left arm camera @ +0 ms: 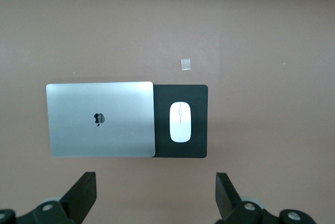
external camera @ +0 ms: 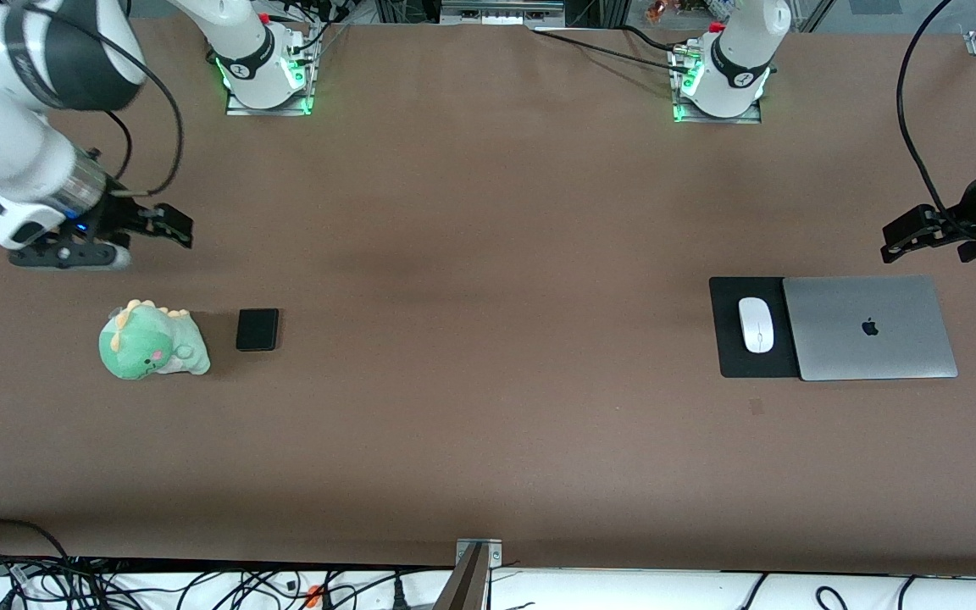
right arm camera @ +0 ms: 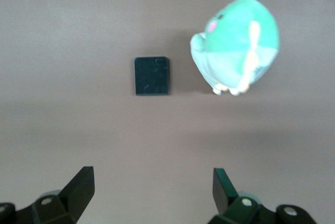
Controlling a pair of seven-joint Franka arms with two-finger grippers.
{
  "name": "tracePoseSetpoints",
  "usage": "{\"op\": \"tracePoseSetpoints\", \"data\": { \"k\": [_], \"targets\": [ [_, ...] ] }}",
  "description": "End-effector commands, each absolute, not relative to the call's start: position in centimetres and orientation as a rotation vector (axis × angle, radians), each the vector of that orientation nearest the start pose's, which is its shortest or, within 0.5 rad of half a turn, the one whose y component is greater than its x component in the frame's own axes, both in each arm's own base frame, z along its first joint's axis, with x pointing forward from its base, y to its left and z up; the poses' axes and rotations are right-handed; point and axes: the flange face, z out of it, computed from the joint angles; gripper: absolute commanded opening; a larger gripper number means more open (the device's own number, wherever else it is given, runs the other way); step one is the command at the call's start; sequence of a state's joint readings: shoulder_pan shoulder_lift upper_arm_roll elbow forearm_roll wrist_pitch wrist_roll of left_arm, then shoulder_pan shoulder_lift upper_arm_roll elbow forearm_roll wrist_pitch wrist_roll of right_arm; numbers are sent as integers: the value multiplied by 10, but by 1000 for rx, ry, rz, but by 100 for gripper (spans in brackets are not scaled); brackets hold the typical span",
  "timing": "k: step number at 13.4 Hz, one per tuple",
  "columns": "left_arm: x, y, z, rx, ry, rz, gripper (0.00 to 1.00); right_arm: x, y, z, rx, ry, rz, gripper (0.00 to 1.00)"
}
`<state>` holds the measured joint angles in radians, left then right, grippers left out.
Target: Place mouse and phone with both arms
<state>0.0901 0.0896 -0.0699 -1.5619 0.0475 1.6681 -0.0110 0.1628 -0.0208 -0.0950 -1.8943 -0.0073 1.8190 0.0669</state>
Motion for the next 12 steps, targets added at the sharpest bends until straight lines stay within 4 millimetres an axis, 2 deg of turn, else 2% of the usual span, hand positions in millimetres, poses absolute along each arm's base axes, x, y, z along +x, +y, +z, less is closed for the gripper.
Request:
{"op": "tracePoseSetpoints", "data": {
  "k": [1,2,5,7,10,12],
  "targets": [
    [592,21,592,-3118,-19,-16,100,552,25,553,-3142,5,101,100],
    [592,20,592,-3119,-19,-16,100,551,28,557,-3143,-2,111,100],
    [592,20,592,-3119,-19,-16,100,546,10,561,-3142,43,144,100],
    [592,20,592,-3119,-19,-16,100,540,-2,579,-3140,75,121,100],
    [592,20,592,-3119,-19,-16,100,534,-17,592,-3136,120,108,100],
    [592,21,593,-3119,-22,-19,100,537,-19,621,-3132,115,63,100]
  ]
}}
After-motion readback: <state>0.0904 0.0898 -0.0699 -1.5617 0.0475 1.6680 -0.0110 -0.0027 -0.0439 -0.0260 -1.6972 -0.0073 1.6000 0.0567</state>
